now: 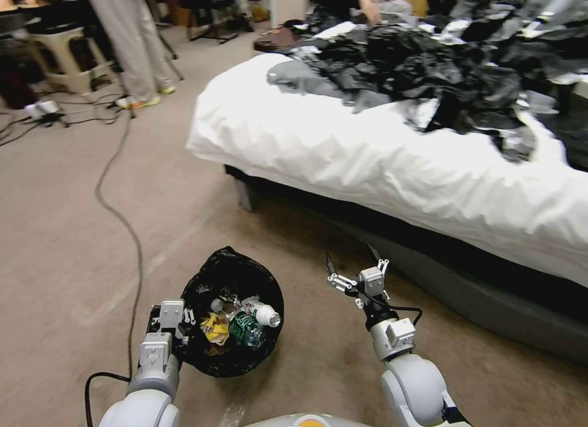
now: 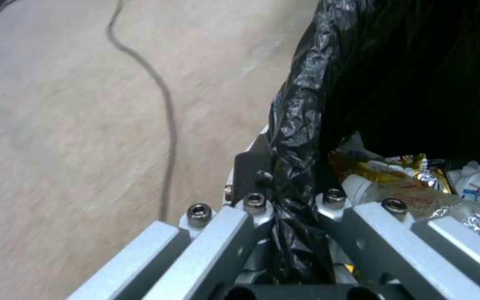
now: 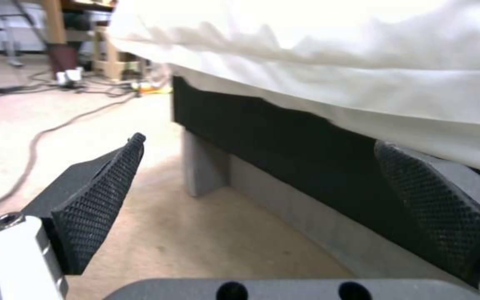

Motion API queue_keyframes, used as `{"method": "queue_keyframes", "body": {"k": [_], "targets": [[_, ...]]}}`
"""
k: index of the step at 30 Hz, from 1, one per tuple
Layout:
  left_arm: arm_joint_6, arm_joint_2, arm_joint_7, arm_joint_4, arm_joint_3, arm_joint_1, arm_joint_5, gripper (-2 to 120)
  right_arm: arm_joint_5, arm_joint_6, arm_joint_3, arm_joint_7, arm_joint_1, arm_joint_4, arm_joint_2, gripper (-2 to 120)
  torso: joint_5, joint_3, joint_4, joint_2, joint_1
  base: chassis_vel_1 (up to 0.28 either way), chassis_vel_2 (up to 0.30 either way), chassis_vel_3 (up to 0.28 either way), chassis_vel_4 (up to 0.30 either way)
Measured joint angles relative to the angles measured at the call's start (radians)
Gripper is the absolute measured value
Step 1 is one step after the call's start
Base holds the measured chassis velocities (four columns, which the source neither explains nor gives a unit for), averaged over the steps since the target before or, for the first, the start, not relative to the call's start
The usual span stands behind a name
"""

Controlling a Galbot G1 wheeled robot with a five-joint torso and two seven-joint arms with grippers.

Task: Pick up the trash bin, then pick up the garbage from the floor and place it into the trash bin.

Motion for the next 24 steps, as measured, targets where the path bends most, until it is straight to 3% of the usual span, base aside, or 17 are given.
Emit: {"method": "queue_keyframes", "body": {"k": [24], "targets": [[0.001,-0.005,0.002,-0.009,0.0,0.004,-0.002,0,-0.007,0.005,0.001,0.001,-0.007,-0.002,0.003,100,0.0,0.0,0.0001,0.0,0.0,0.129,0.129,0.13,0.127]]}}
